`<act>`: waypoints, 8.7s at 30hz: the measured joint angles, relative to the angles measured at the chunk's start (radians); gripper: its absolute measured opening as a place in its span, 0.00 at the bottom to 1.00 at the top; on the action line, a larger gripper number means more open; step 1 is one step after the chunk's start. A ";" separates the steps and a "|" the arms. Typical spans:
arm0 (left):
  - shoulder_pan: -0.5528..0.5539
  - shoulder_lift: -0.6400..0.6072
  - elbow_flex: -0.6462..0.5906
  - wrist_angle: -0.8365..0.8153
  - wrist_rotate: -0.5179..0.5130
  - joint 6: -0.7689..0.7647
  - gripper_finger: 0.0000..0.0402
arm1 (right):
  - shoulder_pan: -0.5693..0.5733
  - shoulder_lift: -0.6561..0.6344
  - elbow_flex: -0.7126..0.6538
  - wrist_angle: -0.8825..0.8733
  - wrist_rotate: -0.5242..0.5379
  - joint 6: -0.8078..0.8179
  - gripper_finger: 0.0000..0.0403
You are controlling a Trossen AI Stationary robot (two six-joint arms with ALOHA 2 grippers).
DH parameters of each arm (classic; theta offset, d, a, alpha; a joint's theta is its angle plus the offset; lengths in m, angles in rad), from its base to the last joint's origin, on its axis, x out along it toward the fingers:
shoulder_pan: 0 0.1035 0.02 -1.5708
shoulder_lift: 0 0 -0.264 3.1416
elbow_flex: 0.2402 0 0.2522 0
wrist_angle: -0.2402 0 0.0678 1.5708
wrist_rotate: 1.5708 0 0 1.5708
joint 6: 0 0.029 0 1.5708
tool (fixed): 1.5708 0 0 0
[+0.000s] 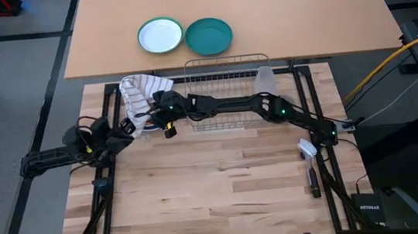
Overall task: Sort dishes
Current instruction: Put the white towel on the table
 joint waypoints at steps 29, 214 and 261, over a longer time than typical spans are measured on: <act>0.002 0.003 0.000 -0.099 -0.034 0.375 0.08 | 0.008 0.127 0.002 0.173 0.097 0.004 0.50; -0.019 0.617 0.802 -1.155 -1.037 0.131 0.00 | 0.000 -0.222 0.000 -0.276 0.114 0.047 0.09; -0.333 1.399 1.153 0.094 -0.272 0.358 0.00 | 0.024 -0.884 0.000 -0.641 0.219 0.021 0.09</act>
